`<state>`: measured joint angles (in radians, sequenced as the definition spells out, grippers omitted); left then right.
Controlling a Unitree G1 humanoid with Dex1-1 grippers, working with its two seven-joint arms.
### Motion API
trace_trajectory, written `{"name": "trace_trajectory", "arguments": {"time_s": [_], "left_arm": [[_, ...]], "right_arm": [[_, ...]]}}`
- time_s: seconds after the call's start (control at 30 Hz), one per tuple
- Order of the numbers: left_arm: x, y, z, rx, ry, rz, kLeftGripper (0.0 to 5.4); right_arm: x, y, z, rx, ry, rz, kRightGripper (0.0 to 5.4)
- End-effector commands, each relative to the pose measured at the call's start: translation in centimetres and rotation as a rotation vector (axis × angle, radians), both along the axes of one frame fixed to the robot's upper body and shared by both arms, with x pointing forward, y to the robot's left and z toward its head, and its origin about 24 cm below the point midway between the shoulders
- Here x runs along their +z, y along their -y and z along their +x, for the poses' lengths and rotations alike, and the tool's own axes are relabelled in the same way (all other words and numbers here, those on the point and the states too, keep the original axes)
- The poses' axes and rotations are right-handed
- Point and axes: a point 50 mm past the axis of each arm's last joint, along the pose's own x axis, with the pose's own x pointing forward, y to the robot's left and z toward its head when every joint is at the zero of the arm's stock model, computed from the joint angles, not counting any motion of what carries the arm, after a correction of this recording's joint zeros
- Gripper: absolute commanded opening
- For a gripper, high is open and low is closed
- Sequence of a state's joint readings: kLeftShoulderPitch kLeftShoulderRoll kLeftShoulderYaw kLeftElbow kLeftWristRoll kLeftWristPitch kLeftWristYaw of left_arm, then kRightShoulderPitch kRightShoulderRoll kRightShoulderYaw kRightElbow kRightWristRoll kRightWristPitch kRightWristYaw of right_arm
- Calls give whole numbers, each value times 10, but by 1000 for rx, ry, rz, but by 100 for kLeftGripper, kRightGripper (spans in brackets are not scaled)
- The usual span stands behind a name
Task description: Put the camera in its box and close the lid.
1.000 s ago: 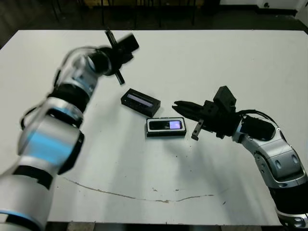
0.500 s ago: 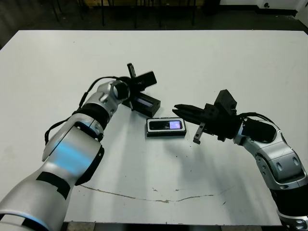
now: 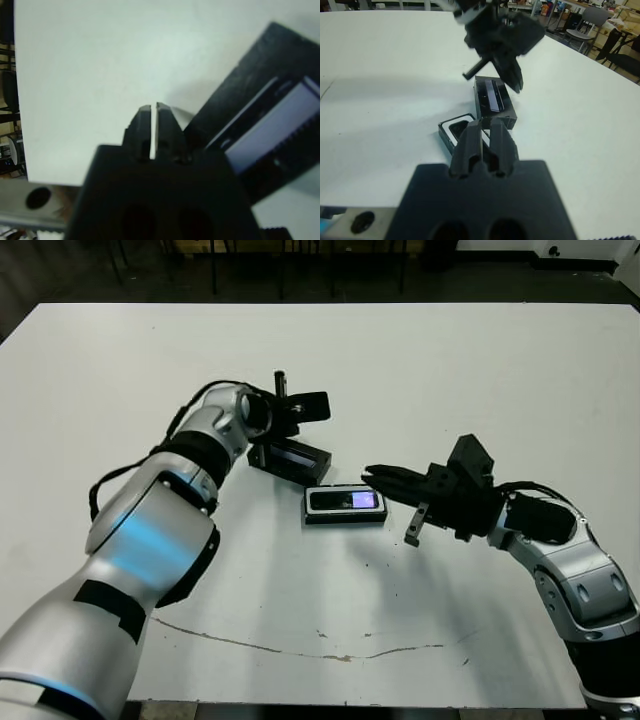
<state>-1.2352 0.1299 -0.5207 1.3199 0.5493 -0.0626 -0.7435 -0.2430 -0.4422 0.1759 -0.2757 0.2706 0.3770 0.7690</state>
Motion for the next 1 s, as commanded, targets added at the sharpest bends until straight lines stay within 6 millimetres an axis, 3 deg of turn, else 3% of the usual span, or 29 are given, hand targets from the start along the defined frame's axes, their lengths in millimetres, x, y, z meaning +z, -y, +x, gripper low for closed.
{"name": "trace_trajectory", "arguments": {"time_s": [0.03,0.53,1.0], "left_arm": [[5,-11,2,24,-1,37,0],[9,-23,3,33,-3,72,0],[-12,-19,-2,50,14,-41,0]], "right_arm": [[-6,2,-4,-19,-43,-17,1],[-9,-7,-4,-13,-44,-13,1],[-14,-8,-6,-6,-50,-5,1]]}}
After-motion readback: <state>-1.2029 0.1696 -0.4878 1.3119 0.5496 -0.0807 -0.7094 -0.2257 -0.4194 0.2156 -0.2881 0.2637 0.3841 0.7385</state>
